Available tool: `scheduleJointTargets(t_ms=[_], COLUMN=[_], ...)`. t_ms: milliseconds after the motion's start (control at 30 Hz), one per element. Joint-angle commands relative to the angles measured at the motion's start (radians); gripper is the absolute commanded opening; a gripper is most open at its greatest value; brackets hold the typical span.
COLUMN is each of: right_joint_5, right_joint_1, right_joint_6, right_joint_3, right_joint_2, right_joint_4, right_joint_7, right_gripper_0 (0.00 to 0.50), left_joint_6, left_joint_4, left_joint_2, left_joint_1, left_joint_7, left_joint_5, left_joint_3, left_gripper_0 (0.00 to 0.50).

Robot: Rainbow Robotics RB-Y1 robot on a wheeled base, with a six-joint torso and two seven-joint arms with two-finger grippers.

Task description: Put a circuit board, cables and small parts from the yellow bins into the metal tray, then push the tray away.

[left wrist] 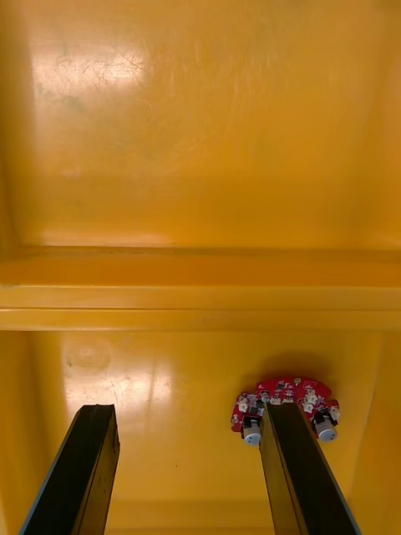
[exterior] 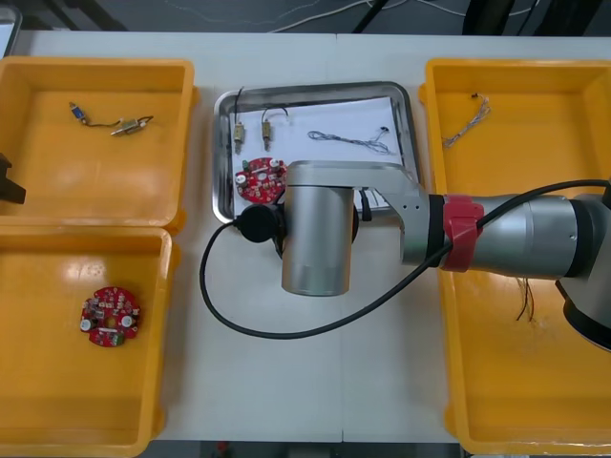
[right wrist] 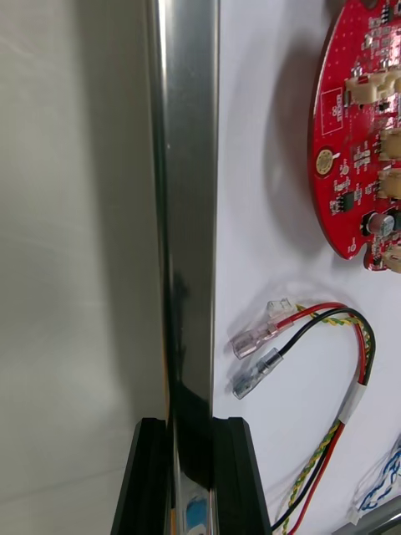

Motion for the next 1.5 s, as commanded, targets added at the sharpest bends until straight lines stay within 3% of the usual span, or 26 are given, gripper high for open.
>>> scheduleJointTargets(t_ms=[33,233,933,1233,1500], right_joint_5=[-0.003,-0.054,-0.054,-0.054,-0.054], right_joint_1=[-0.076,-0.128,-0.199,-0.207,-0.220], right_joint_6=[-0.027,-0.047,-0.151,-0.320,-0.375], right_joint_3=[-0.007,-0.006,-0.007,-0.006,-0.006], right_joint_2=[-0.013,0.003,0.046,0.056,0.056], right_joint_4=[0.033,0.093,0.234,0.310,0.343], right_joint_7=[0.056,0.065,0.082,0.088,0.103], right_gripper_0=[0.000,0.000,0.000,0.000,0.000], left_joint_6=[0.006,0.006,0.006,0.006,0.006], left_joint_4=[-0.029,-0.029,-0.029,-0.029,-0.029], left_joint_2=[0.050,0.050,0.050,0.050,0.050], left_joint_1=[0.016,0.016,0.016,0.016,0.016], left_joint_7=[0.089,0.089,0.089,0.089,0.089], left_joint_5=[-0.009,-0.009,-0.009,-0.009,-0.009], left_joint_3=[0.020,0.020,0.020,0.020,0.020], left_gripper_0=[0.500,0.500,0.500,0.500,0.500])
